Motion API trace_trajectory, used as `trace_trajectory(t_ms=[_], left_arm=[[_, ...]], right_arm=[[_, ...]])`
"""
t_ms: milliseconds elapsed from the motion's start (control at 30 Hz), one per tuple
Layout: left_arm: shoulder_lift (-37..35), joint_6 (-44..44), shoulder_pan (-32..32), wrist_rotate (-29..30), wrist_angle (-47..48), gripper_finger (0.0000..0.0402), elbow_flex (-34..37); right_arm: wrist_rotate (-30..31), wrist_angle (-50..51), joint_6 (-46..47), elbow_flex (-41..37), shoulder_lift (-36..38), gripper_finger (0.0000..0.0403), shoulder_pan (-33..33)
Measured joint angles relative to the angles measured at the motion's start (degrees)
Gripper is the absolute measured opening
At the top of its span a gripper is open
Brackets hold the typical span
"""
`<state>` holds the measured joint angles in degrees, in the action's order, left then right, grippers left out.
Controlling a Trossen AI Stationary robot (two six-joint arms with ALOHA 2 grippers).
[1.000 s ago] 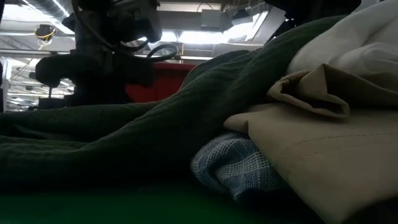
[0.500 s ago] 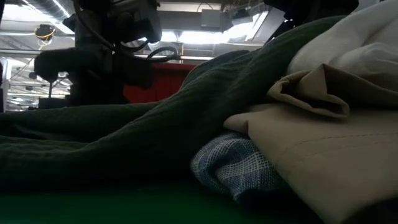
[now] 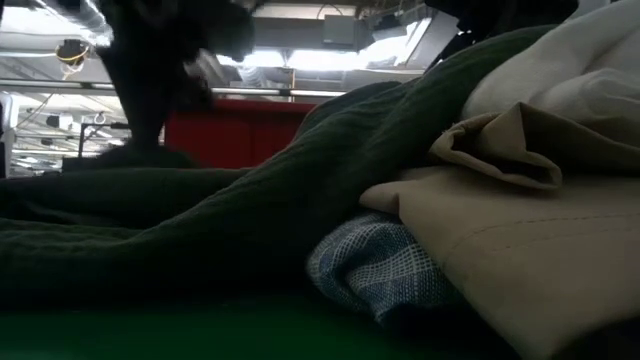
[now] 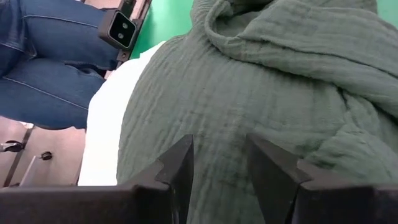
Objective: Fold Laundry from Bin
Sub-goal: Fold the green shirt
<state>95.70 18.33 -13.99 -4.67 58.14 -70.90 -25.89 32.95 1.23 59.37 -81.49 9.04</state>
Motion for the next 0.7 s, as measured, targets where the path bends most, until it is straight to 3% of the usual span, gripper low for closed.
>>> trace_trajectory(t_ms=[233,533,700], left_arm=[[0.0,7.6,-6.5,2.9,6.3,0.0000,-9.8],[0.0,24.3,-17.8,4.0,5.2,0.0000,-10.6],[0.0,29.5,-24.0,9.5,1.5,0.0000,-10.2]], right_arm=[[-0.7,0.0,0.0,0.0,0.0,0.0147,0.0],[-0.7,0.2,0.0,0.0,0.0,0.0147,0.0],[-0.7,0.2,0.1,0.0,0.0,0.0147,0.0]])
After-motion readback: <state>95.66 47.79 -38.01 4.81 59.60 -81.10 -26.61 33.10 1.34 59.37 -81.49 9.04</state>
